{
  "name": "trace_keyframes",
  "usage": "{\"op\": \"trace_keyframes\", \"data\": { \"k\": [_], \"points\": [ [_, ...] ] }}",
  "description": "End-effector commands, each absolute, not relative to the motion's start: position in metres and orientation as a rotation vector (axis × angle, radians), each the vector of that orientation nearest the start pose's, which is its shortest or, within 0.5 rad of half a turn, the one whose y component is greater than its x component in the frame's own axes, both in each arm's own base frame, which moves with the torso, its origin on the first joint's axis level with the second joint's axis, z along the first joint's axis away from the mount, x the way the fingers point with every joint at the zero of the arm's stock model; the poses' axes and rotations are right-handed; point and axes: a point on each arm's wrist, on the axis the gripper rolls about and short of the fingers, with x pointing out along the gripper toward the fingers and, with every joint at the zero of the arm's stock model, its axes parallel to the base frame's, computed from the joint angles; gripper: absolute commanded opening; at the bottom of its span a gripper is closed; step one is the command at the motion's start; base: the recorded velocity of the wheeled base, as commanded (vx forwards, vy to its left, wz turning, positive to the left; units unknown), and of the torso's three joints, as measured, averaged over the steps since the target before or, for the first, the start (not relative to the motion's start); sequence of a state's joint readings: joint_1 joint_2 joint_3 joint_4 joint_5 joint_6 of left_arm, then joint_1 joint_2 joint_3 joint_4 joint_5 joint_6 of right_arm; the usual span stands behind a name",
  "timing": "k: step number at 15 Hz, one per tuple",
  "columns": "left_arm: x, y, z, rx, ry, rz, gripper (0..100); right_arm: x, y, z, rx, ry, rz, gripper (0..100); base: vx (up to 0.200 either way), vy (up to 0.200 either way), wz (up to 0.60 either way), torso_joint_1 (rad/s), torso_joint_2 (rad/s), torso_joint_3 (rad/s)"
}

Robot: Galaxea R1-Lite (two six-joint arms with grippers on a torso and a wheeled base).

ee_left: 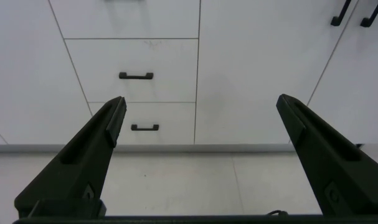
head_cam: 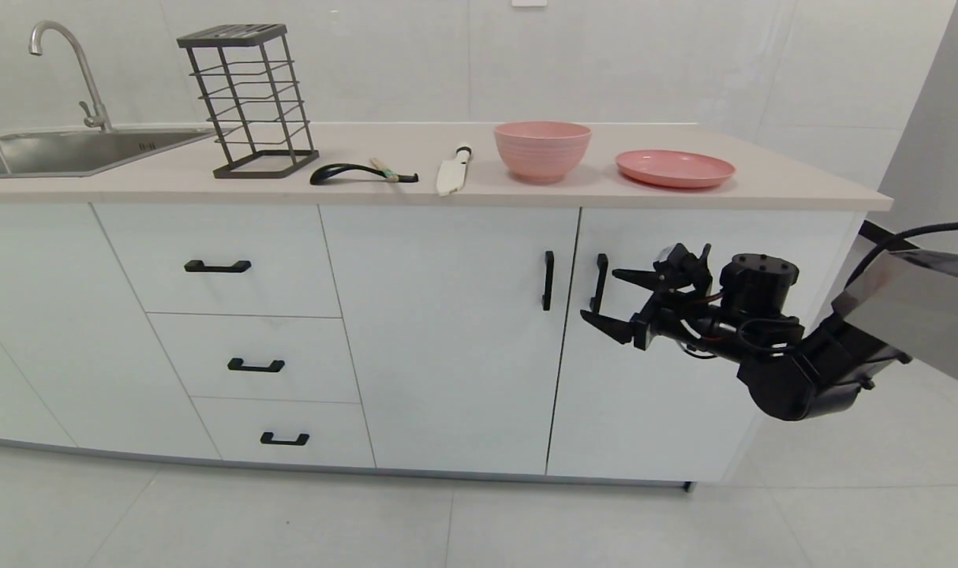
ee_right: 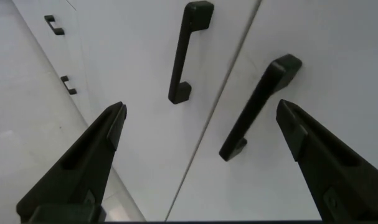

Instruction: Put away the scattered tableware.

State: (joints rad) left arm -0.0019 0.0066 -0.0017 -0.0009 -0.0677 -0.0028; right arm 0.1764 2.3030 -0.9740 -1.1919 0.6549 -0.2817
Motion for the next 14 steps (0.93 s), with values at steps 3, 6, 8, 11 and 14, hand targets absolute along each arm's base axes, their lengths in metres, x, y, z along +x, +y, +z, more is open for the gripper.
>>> {"op": "trace_keyframes", "data": {
  "k": [3, 6, 8, 11, 14],
  "points": [
    [-0.023, -0.001, 0.076, -0.003, 0.0, -0.069, 100, 0.42, 0.091, 0.033, -0.225, 0.041, 0.85, 100, 0.0, 0.0, 0.0, 0.0, 0.0, 0.0],
    [-0.023, -0.002, 0.076, -0.002, 0.0, -0.071, 100, 0.423, 0.097, 0.031, -0.227, 0.034, 0.865, 100, 0.0, 0.0, 0.0, 0.0, 0.0, 0.0],
    [-0.023, -0.002, 0.076, 0.001, 0.001, -0.071, 100, 0.421, 0.104, 0.031, -0.227, 0.027, 0.895, 100, 0.0, 0.0, 0.0, 0.0, 0.0, 0.0],
    [-0.023, -0.002, 0.077, 0.134, -0.018, -0.111, 100, 0.416, 0.107, 0.038, -0.222, -0.016, 1.026, 100, 0.0, 0.0, 0.0, 0.0, 0.0, 0.0],
    [-0.023, -0.003, 0.077, 0.126, -0.021, -0.116, 100, 0.41, 0.107, 0.059, -0.23, -0.064, 1.067, 100, 0.0, 0.0, 0.0, 0.0, 0.0, 0.0]
  ]
}}
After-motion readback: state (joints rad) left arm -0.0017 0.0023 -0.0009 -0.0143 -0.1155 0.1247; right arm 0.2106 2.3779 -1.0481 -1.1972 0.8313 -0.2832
